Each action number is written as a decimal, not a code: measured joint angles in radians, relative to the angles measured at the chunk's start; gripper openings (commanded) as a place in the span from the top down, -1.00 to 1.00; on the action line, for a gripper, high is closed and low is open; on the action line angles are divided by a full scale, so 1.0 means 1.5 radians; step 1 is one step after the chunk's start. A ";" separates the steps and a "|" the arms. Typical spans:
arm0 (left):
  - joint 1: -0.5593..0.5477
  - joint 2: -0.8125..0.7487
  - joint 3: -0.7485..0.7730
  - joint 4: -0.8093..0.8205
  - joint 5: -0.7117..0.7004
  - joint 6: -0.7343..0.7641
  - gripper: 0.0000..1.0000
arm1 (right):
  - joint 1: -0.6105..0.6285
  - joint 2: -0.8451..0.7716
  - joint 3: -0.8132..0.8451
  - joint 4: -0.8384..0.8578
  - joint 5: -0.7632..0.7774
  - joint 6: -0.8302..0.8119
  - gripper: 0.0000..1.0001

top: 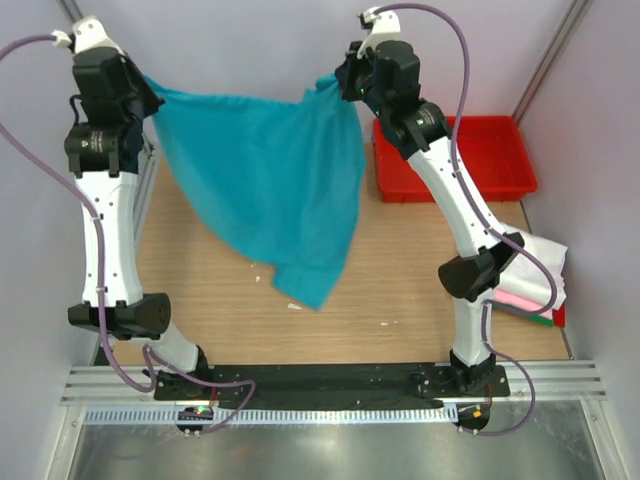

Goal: Fold and stack the t-shirts
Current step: Flatten the tshirt out

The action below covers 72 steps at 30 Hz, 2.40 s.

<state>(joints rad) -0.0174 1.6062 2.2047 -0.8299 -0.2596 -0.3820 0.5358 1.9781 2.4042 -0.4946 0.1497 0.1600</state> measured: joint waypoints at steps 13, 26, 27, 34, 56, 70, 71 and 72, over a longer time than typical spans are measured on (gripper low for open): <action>0.007 -0.293 -0.265 0.132 0.042 0.089 1.00 | -0.009 -0.318 -0.282 0.151 -0.045 -0.042 0.98; 0.007 -0.404 -0.624 0.021 0.088 0.121 -0.26 | -0.004 -0.596 -1.014 0.127 -0.190 0.070 0.97; 0.007 -0.410 -0.624 0.013 0.099 0.126 -0.99 | -0.004 -0.613 -1.056 0.102 -0.194 0.086 0.98; 0.007 -0.436 -0.560 -0.079 0.182 0.090 -0.99 | -0.004 -0.752 -1.084 -0.043 -0.196 0.146 -0.99; 0.060 -0.142 -0.701 0.025 0.031 -0.184 -0.97 | -0.003 -0.280 -0.871 0.086 -0.066 0.262 -0.99; 0.055 -0.150 -0.828 0.088 0.077 -0.234 -0.86 | 0.057 -0.193 -0.867 0.142 -0.073 0.279 -0.99; 0.034 -0.186 -0.842 0.074 0.080 -0.237 -0.84 | 0.058 -0.193 -0.871 0.142 -0.078 0.283 -0.99; 0.011 -0.222 -0.851 0.062 0.081 -0.244 -0.81 | 0.058 -0.193 -0.874 0.142 -0.080 0.287 -0.99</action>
<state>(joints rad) -0.0010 1.2739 0.9279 -0.7368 -0.1379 -0.7479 0.6231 1.6886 1.0935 -0.2813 0.0303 0.5900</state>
